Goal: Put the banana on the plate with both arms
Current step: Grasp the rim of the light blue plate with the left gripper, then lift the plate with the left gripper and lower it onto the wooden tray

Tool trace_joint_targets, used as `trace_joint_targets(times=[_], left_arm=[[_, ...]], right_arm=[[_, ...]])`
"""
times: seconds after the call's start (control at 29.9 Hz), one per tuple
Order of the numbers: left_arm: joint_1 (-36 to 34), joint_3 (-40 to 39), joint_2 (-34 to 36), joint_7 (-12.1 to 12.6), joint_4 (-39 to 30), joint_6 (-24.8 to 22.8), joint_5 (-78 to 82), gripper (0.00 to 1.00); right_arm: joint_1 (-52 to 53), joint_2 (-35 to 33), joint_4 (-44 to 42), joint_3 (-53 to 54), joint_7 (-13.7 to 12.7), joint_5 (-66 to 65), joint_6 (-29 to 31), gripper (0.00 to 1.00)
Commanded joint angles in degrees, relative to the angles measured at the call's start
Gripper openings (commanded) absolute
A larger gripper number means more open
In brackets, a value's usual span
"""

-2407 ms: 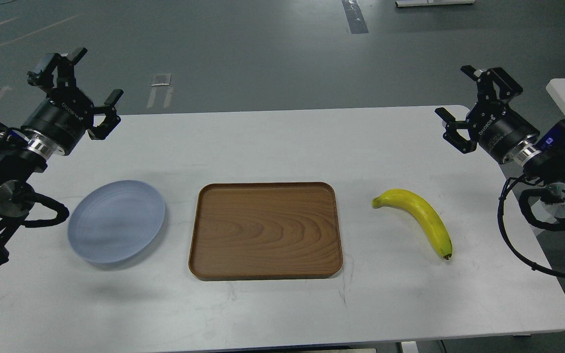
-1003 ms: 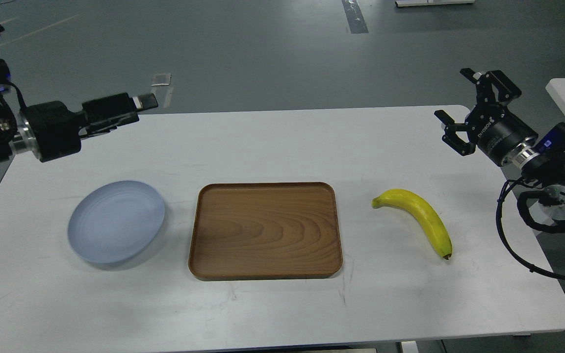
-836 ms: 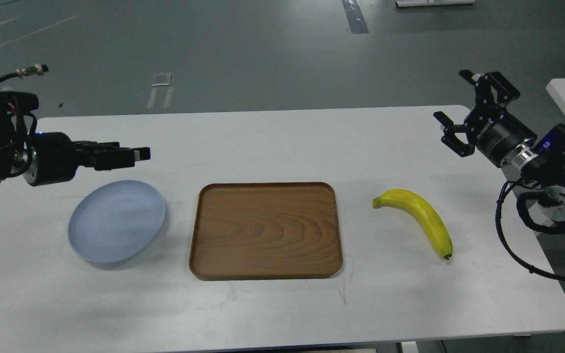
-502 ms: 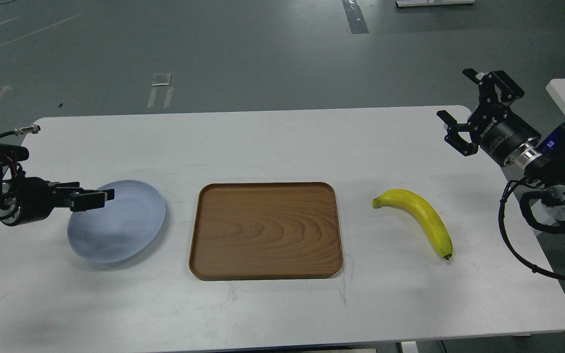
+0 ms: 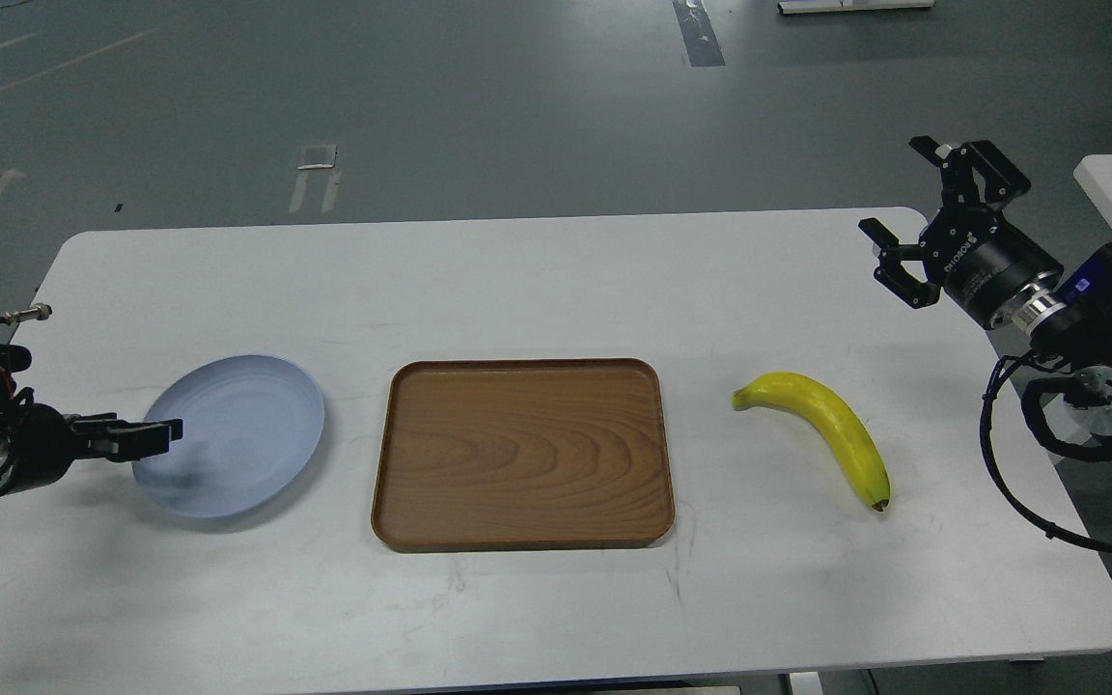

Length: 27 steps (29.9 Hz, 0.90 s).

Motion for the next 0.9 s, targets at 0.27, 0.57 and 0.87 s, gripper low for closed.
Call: trace_joint_targets(times=[0.27,0.57,0.87], left_arm=[[0.5,0.2,0.1,0.0,0.0,-0.4,-0.7,0.0],[-0.1,0.4,0.1,0.0,0.0,-0.4,-5.9,0.0],[-7.1,0.3,0.4,0.0,-2.6,-3.5,-7.7,0.0]], right_arm=[[0.1,0.2,0.0,0.0,0.0,0.0,0.0,1.0],[0.1,0.2,0.1,0.0,0.0,0.0,0.0,1.0],[0.3,-0.1,0.0,0.1,0.0,0.0,0.0,1.0]])
